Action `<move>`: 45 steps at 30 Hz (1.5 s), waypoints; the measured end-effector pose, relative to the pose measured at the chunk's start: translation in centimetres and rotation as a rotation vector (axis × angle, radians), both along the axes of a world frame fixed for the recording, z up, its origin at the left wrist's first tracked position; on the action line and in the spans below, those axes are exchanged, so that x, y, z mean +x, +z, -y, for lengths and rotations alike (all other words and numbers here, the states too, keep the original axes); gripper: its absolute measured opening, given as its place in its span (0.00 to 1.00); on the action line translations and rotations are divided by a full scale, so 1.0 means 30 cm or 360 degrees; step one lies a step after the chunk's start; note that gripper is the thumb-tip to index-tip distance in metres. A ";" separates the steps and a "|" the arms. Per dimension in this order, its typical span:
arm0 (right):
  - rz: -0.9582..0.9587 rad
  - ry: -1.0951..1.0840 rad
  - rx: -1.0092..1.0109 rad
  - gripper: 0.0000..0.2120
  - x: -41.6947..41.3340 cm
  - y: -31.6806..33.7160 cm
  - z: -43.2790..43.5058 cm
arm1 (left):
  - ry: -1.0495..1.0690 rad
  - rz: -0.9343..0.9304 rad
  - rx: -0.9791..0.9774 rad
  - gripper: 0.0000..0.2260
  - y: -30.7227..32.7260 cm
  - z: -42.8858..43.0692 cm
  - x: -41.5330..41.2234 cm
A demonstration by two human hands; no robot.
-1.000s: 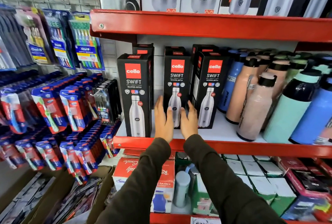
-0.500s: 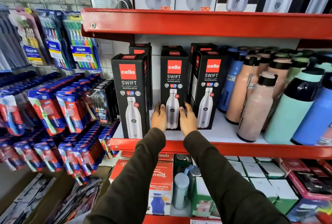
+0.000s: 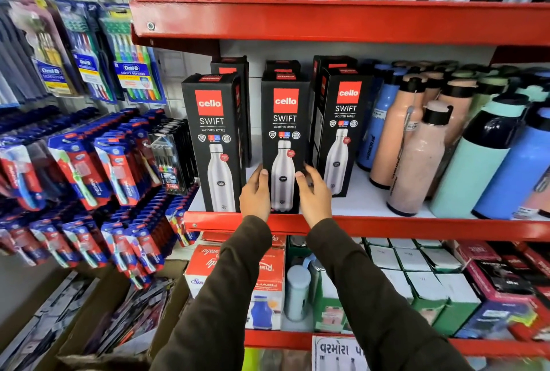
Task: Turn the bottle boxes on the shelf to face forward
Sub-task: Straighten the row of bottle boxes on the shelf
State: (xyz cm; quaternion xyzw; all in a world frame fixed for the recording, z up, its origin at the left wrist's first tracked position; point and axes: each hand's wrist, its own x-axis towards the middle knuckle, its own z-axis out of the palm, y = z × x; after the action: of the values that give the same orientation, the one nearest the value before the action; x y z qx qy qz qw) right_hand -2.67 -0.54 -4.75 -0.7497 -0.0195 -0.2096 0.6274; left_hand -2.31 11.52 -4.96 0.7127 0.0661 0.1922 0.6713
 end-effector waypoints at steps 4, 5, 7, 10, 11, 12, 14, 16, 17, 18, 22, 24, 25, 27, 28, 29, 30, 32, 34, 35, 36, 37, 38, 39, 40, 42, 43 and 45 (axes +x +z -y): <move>0.0014 0.0032 -0.0015 0.18 -0.029 -0.002 0.003 | -0.0003 0.0026 0.0014 0.18 0.000 -0.007 -0.036; 0.0013 0.0034 -0.0020 0.18 -0.036 -0.003 0.003 | -0.0010 0.0031 0.0021 0.18 0.000 -0.007 -0.044; 0.0003 0.0030 -0.0025 0.18 -0.045 -0.003 0.002 | -0.0026 0.0038 0.0049 0.19 0.003 -0.008 -0.055; 0.0000 0.0005 -0.0062 0.18 -0.052 0.000 0.004 | -0.0040 0.0037 0.0096 0.20 0.009 -0.009 -0.070; -0.0002 0.0002 -0.0075 0.18 -0.054 0.001 0.006 | -0.0041 0.0036 0.0106 0.20 0.010 -0.009 -0.075; -0.0003 0.0002 -0.0086 0.19 -0.058 0.001 0.008 | -0.0043 0.0035 0.0110 0.20 0.009 -0.008 -0.079; 0.0002 0.0004 -0.0101 0.18 -0.066 0.000 0.010 | -0.0048 0.0039 0.0099 0.20 0.009 -0.008 -0.087; 0.0009 0.0014 -0.0099 0.19 -0.073 0.000 0.010 | -0.0051 0.0043 0.0093 0.20 0.013 -0.005 -0.092; 0.0008 0.0025 -0.0094 0.19 -0.074 0.001 0.011 | -0.0046 0.0047 0.0084 0.20 0.016 0.000 -0.096; 0.0002 0.0037 -0.0089 0.19 -0.076 0.005 0.012 | -0.0028 0.0059 0.0056 0.20 0.018 0.006 -0.100; 0.0062 -0.0007 -0.0039 0.19 -0.084 0.033 0.037 | 0.0188 0.0290 -0.0186 0.18 0.028 0.054 -0.140; 0.0137 -0.0089 -0.0006 0.17 -0.088 0.049 0.070 | 0.0375 0.0469 -0.0178 0.17 0.035 0.089 -0.163; 0.0166 -0.0132 0.0021 0.17 -0.087 0.055 0.091 | 0.0455 0.0554 -0.0146 0.16 0.040 0.109 -0.174; 0.0208 -0.0228 0.0066 0.16 -0.082 0.066 0.138 | 0.0537 0.0734 0.0001 0.15 0.052 0.161 -0.191; 0.0228 -0.0281 0.0063 0.16 -0.077 0.070 0.163 | 0.0526 0.0823 0.0097 0.15 0.058 0.193 -0.197; 0.0242 -0.0329 0.0050 0.16 -0.069 0.074 0.189 | 0.0475 0.0897 0.0177 0.15 0.065 0.228 -0.199; 0.0242 -0.0358 0.0038 0.17 -0.059 0.078 0.216 | 0.0389 0.0949 0.0233 0.15 0.073 0.264 -0.197; 0.0195 -0.0352 0.0039 0.19 -0.035 0.084 0.262 | 0.0161 0.1006 0.0296 0.16 0.091 0.330 -0.183; 0.0121 -0.0315 0.0032 0.21 -0.006 0.090 0.304 | -0.0036 0.1006 0.0340 0.17 0.107 0.393 -0.157; 0.0075 -0.0296 0.0014 0.22 0.009 0.094 0.317 | -0.0107 0.0959 0.0359 0.19 0.115 0.416 -0.139; 0.0032 -0.0269 -0.0013 0.23 0.024 0.096 0.332 | -0.0162 0.0875 0.0355 0.20 0.123 0.439 -0.117; -0.0001 -0.0232 -0.0039 0.23 0.041 0.099 0.345 | -0.0206 0.0759 0.0322 0.21 0.131 0.459 -0.091; -0.0029 -0.0192 -0.0058 0.23 0.056 0.101 0.355 | -0.0238 0.0617 0.0259 0.22 0.139 0.476 -0.063; -0.0057 -0.0157 -0.0066 0.23 0.071 0.103 0.362 | -0.0257 0.0464 0.0175 0.23 0.148 0.487 -0.032; -0.0083 -0.0130 -0.0074 0.22 0.085 0.106 0.368 | -0.0263 0.0316 0.0082 0.24 0.155 0.495 0.000; -0.0134 -0.0102 -0.0102 0.21 0.110 0.105 0.372 | -0.0256 0.0072 -0.0071 0.24 0.159 0.497 0.057; -0.0155 -0.0097 -0.0110 0.21 0.120 0.103 0.372 | -0.0260 -0.0026 -0.0109 0.24 0.155 0.495 0.080; -0.0171 -0.0101 -0.0092 0.20 0.137 0.096 0.373 | -0.0306 -0.0157 -0.0114 0.23 0.142 0.488 0.113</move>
State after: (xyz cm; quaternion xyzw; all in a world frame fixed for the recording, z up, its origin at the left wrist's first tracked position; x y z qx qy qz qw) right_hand 1.43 -11.74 -1.87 -0.7780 0.0321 -0.1882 0.5986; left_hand 1.08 -3.12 -0.69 0.6999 0.0374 0.0891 0.7077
